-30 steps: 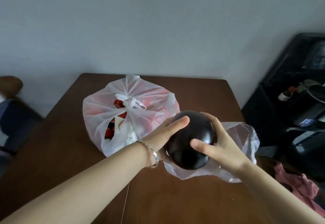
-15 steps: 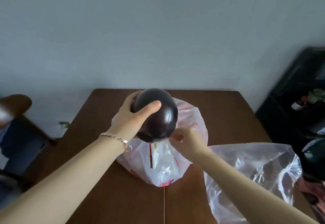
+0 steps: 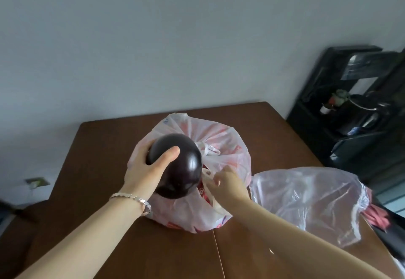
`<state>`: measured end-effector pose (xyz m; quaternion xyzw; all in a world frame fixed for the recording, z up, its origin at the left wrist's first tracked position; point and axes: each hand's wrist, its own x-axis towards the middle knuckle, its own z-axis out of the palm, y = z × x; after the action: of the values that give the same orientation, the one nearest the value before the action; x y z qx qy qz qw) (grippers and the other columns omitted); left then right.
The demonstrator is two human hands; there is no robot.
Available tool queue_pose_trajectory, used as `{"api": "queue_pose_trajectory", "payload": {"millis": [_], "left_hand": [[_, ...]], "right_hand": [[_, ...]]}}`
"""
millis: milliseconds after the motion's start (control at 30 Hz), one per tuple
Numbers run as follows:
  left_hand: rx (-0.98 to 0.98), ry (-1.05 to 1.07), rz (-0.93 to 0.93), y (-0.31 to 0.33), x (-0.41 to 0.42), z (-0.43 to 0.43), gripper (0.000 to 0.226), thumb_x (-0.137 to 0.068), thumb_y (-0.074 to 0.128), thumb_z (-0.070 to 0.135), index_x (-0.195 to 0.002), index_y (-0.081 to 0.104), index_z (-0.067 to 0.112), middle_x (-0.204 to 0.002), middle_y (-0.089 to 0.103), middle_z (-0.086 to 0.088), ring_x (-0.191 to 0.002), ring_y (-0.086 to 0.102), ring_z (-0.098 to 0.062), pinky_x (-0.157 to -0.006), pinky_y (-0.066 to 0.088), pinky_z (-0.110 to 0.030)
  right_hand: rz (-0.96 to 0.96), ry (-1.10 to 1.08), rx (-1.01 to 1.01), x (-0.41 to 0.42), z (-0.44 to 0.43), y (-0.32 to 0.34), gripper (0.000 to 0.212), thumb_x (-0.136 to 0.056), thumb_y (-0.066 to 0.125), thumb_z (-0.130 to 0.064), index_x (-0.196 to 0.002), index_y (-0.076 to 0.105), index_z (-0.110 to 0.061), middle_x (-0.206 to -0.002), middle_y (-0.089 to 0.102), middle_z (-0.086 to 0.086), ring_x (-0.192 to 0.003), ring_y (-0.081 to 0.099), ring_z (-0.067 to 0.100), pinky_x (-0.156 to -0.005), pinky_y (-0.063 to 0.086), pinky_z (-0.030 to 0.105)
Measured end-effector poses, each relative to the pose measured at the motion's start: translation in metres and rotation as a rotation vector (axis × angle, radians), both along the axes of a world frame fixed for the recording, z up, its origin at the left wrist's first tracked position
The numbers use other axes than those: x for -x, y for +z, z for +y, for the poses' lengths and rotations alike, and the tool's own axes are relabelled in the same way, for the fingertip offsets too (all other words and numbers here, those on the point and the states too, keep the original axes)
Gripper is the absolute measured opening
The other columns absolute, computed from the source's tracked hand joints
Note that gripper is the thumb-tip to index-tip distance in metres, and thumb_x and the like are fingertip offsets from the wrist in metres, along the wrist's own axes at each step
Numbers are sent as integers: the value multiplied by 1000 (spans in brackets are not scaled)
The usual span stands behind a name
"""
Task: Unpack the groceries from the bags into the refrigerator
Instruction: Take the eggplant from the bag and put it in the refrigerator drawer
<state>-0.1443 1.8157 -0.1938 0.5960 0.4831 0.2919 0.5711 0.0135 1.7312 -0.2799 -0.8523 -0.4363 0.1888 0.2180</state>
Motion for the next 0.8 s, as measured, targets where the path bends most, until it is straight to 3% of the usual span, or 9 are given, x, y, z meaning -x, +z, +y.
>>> {"api": "queue_pose_trajectory", "payload": {"millis": [67,167,267,367,433,567,633,700,800], "left_hand": [[1,-14,4,0,-4,0,70,-40,62,74,-105,54,49,-117,57,10,-112,52,-19,-100,43,-46],[47,-44,-87,4,-14,-2,65,-46,68,64,-107,54,45,-108,59,12,-109,55,-20,-98,46,-48],[53,-98,-125,11,-29,-6,70,-48,67,63,-113,54,43,-113,57,9,-113,53,-23,-93,48,-53],[38,-198,-162,21,-51,-20,70,-52,64,59,-119,53,42,-106,54,17,-110,52,-20,-92,48,-54],[51,-291,-167,27,-72,-37,63,-46,65,61,-106,55,44,-105,56,16,-110,53,-22,-94,47,-54],[56,-511,-195,35,-119,-86,62,-40,63,62,-97,59,37,-104,62,9,-105,58,-18,-91,50,-44],[55,-642,-200,38,-148,-124,60,-46,71,57,-101,59,36,-104,61,10,-104,58,-15,-88,52,-42],[61,-734,-200,38,-173,-159,63,-48,77,53,-106,59,35,-107,61,10,-104,58,-16,-94,49,-46],[73,-921,-185,39,-216,-234,84,-41,70,67,-116,59,32,-115,63,3,-110,58,-20,-99,46,-44]], "right_hand": [[196,-56,-182,-7,-9,13,34,-92,55,-31,-64,57,-11,-94,53,-2,-89,50,15,-76,35,24],[614,-275,-493,-12,-17,46,33,-93,50,-25,-71,58,-2,-77,55,7,-74,52,22,-68,41,30],[899,-554,-702,-30,-34,84,22,-95,39,-17,-76,46,-7,-79,51,12,-76,52,26,-67,45,34],[754,-723,-630,-59,-68,107,19,-97,33,-20,-85,44,-10,-79,52,6,-70,54,20,-56,45,27],[626,-790,-588,-81,-100,110,21,-99,32,-22,-88,43,-9,-73,47,4,-63,49,16,-50,41,23],[501,-913,-387,-112,-181,116,33,-98,38,-27,-76,45,-3,-64,47,12,-53,45,16,-44,39,19],[536,-965,-335,-120,-234,119,39,-92,53,-38,-95,56,1,-82,61,22,-62,54,18,-52,42,21],[538,-955,-294,-120,-280,122,49,-82,64,-49,-113,53,-13,-95,64,13,-73,60,17,-54,42,23],[420,-989,-292,-113,-369,138,33,-79,69,-47,-95,54,-22,-80,62,1,-65,57,11,-48,38,18]]}}
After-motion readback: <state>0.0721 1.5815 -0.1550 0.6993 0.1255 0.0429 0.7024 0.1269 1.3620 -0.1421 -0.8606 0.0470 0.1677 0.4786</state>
